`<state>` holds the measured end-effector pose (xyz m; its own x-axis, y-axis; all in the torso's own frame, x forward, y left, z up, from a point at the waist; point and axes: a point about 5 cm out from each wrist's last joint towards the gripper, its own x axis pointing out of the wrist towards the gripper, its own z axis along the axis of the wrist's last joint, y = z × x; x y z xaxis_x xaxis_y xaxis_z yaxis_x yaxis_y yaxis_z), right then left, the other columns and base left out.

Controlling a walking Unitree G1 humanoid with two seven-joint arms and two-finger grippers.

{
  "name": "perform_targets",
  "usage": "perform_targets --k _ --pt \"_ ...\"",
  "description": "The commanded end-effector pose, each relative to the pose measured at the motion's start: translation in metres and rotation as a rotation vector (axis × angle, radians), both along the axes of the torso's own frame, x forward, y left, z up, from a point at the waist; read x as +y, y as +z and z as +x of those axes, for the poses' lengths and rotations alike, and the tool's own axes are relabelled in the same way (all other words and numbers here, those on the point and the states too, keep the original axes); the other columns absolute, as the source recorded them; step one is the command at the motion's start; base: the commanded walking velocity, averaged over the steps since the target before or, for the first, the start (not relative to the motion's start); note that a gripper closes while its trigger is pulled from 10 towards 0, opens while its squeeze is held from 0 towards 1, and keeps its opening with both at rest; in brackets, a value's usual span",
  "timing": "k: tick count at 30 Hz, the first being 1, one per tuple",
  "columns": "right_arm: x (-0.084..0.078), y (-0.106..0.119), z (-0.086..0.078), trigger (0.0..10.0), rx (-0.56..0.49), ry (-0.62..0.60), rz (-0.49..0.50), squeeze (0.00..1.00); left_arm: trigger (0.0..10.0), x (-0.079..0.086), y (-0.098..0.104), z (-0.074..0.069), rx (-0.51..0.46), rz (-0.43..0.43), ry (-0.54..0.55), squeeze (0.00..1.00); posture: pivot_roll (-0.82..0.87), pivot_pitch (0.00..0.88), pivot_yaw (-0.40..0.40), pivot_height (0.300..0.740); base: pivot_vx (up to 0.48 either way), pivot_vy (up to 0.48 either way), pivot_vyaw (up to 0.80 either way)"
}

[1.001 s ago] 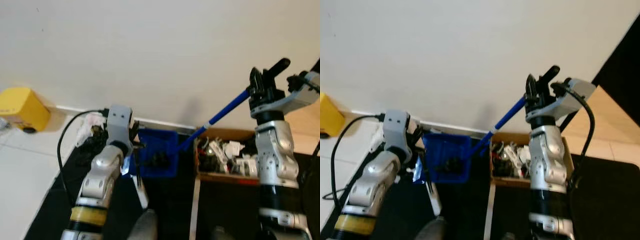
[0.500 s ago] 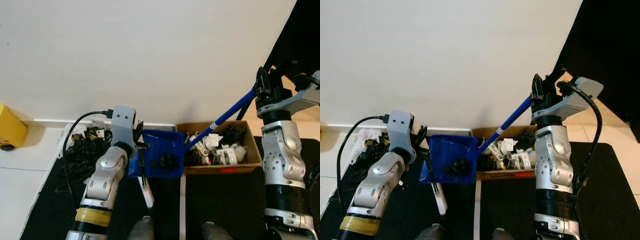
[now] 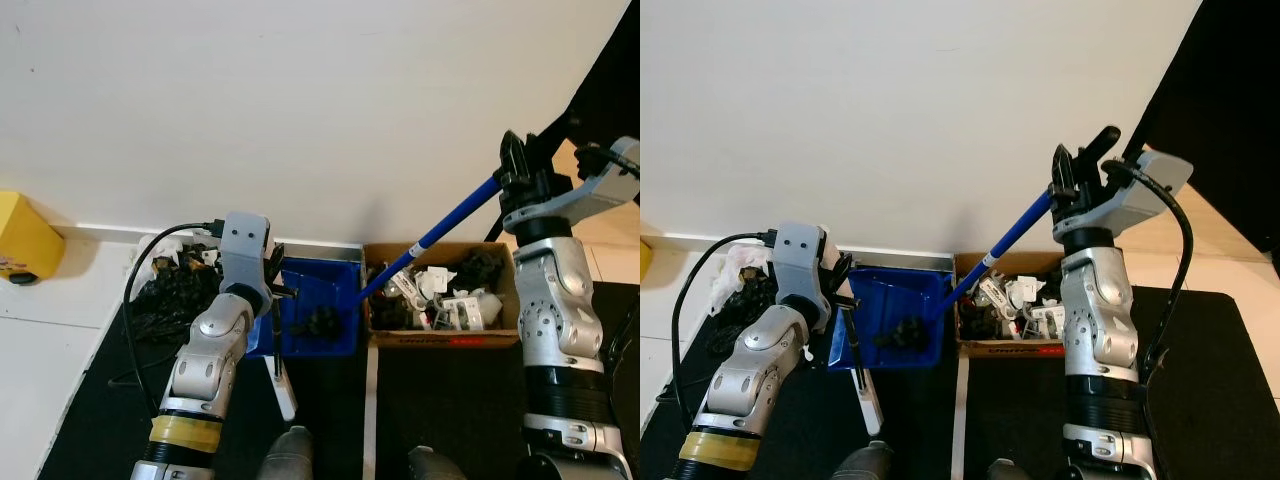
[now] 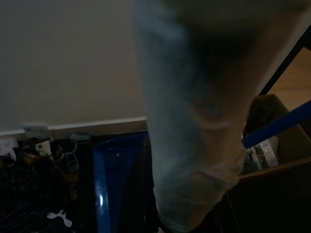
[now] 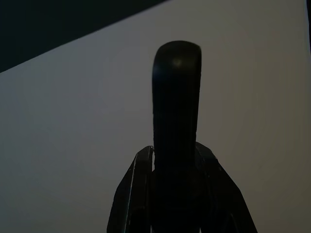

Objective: Sweep floor

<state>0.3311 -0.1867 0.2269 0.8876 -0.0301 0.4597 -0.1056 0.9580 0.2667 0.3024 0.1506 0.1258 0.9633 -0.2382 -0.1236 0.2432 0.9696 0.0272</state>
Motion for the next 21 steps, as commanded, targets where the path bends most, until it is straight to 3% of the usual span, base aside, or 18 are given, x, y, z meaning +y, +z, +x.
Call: perform_targets --k 1,10,21 --pt "-0.001 0.014 0.0 10.0 -0.07 -0.022 -0.041 0.0 10.0 0.0 -0.001 -0.002 -0.013 0.006 -0.011 0.0 0.14 0.107 0.039 0.74 0.0 0.0 0.0" --pt "-0.003 0.033 0.014 10.0 -0.117 -0.053 -0.171 0.0 10.0 0.002 -0.006 -0.009 0.0 0.009 -0.035 0.0 0.14 0.115 0.039 0.74 0.0 0.0 0.0" --pt "0.006 0.075 0.021 10.0 -0.28 -0.091 -0.378 0.0 10.0 0.004 -0.006 -0.011 -0.004 0.014 -0.033 0.0 0.16 0.122 0.029 0.74 0.0 0.0 0.0"
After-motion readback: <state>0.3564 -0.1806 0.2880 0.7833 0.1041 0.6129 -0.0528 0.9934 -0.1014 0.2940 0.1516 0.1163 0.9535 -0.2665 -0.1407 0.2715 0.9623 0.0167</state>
